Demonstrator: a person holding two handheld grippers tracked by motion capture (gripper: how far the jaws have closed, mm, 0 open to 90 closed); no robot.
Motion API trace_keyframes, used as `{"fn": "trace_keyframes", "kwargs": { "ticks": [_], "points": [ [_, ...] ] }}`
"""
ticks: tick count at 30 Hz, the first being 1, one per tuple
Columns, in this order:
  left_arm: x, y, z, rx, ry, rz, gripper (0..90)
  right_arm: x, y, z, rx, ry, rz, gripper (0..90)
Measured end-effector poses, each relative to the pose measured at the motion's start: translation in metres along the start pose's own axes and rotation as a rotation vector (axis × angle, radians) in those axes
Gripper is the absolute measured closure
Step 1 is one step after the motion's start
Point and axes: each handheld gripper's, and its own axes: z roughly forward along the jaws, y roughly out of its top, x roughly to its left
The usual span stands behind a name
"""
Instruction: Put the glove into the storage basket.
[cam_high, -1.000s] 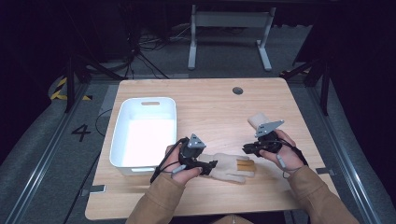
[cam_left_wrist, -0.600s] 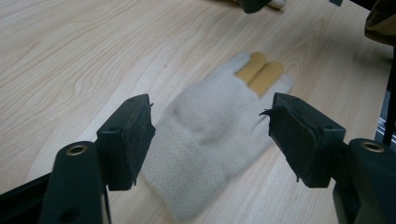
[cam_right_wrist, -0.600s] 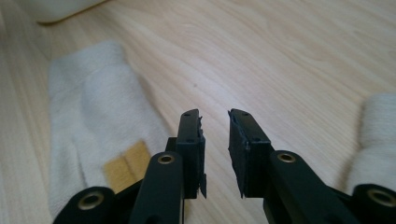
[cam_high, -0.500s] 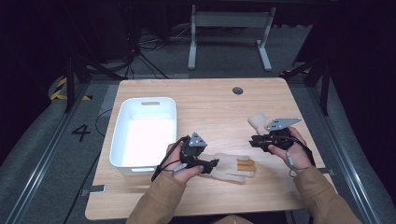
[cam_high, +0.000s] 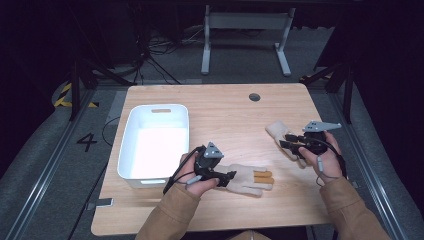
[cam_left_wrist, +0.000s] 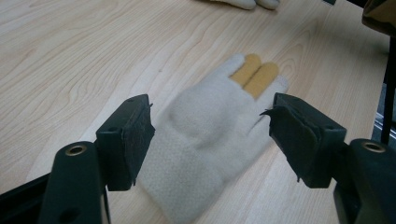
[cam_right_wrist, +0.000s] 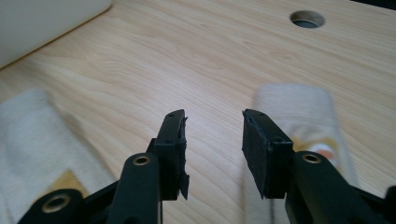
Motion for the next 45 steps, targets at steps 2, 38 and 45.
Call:
{"fn": "trace_keyframes", "kwargs": {
  "ticks": [2,38,45],
  "points": [
    [0.0,-0.001,0.0,0.004,0.003,0.003,30.6,-0.007,-0.001,-0.002,-0.009,-0.025,0.03,59.0],
    [0.002,-0.014,-0.016,0.027,0.066,-0.027,32.8,-0.062,-0.022,0.023,0.023,-0.173,0.177,41.7],
    [0.002,-0.014,-0.016,0.017,0.053,-0.03,32.7,-0.059,-0.024,0.029,0.059,-0.136,0.144,49.1]
  ]
}}
